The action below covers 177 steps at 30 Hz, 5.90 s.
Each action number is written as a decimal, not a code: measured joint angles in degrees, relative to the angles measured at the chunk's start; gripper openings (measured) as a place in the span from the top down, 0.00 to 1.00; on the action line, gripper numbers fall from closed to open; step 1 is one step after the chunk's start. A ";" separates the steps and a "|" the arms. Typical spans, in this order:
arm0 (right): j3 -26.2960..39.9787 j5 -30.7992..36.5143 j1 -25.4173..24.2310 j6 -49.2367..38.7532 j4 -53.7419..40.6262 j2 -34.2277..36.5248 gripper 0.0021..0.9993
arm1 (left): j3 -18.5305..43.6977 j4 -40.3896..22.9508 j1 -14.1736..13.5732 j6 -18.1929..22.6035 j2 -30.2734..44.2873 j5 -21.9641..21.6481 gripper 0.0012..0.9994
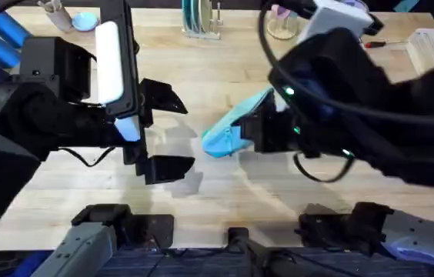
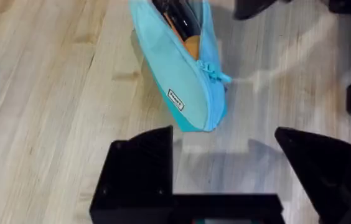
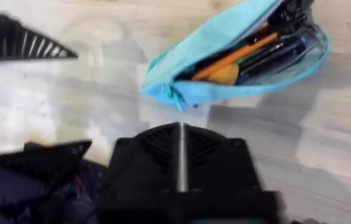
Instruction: Unzip the bag, pick up the pens from the table one at a time and place them inside, then zip the bag closed.
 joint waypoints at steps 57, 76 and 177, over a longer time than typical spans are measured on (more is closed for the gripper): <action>0.00 2.80 3.66 -7.15 9.57 15.59 0.00 | 0.00 0.00 0.01 0.00 0.00 0.00 0.01; 0.00 5.08 4.01 -7.76 10.81 17.91 0.65 | 0.00 0.00 0.01 0.00 0.00 0.00 0.01; 1.77 5.97 3.92 -11.63 10.57 12.60 0.97 | -2.71 22.96 -8.20 0.00 29.57 13.59 0.26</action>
